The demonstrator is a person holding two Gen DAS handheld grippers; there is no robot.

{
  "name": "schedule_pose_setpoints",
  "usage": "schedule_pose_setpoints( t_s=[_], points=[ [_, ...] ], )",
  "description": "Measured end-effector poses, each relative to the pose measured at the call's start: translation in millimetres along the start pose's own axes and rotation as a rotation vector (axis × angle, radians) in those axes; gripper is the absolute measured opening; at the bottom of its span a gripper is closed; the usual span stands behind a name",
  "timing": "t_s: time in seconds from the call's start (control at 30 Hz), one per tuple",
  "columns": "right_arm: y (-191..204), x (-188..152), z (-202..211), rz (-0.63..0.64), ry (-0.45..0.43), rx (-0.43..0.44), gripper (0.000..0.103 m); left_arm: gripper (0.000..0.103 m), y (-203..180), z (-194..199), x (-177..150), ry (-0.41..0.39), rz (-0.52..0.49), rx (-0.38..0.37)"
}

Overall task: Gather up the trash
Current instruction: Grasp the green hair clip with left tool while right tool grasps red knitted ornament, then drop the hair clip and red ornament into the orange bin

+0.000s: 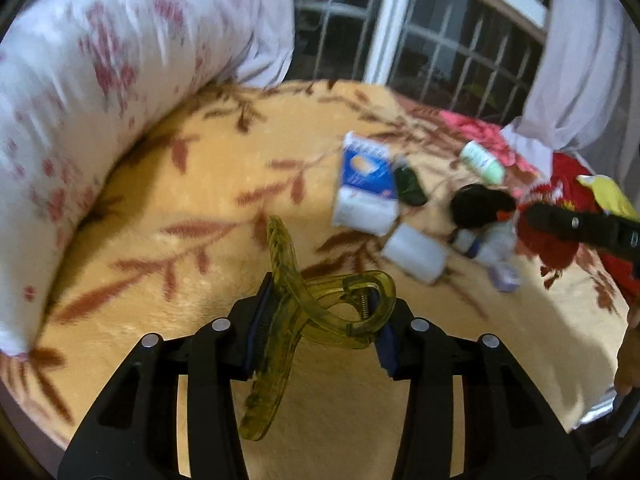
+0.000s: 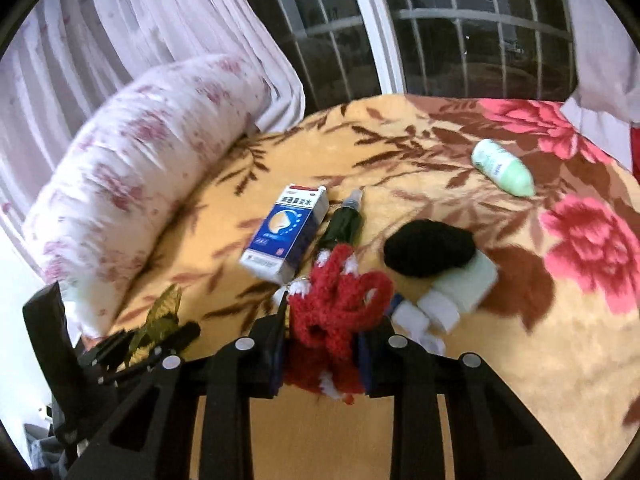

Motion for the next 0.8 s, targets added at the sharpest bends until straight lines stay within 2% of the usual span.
schedule_pose_setpoints(
  t_s=[0.17, 0.33, 0.53, 0.67, 0.8],
  points=[
    [-1.3, -48.5, 46.8, 0.006, -0.038, 0.007, 0.028, 0.043, -28.1, 45.8, -21.9, -0.051, -0.096, -0.044],
    [6.0, -113.8, 80.1, 0.039, -0.042, -0.002, 0.029, 0.043, -53.8, 73.7, -63.8, -0.042, -0.179, -0.106],
    [17.9, -192.0, 92.0, 0.067, -0.019, -0.037, 0.029, 0.043, -77.0, 77.0, -127.2, 0.046, -0.249, -0.133],
    [15.8, -241.3, 79.9, 0.019, 0.043, -0.010, 0.029, 0.043, -83.6, 66.8, -164.5, 0.113, -0.289, -0.133],
    [9.9, -276.0, 57.2, -0.021, 0.127, 0.006, 0.029, 0.043, -85.3, 41.8, -199.4, 0.222, -0.323, -0.120]
  ],
)
Point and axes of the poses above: each gripper's, at about its wrist camera, not at the fingertips, and z roughly against the way its jaws point, y to its left, x to its top, the point moved 2 cm from there along -z, roughly the way its jaws point, and after that the axes turned 12 degrees about y, right-handed, at the moved point
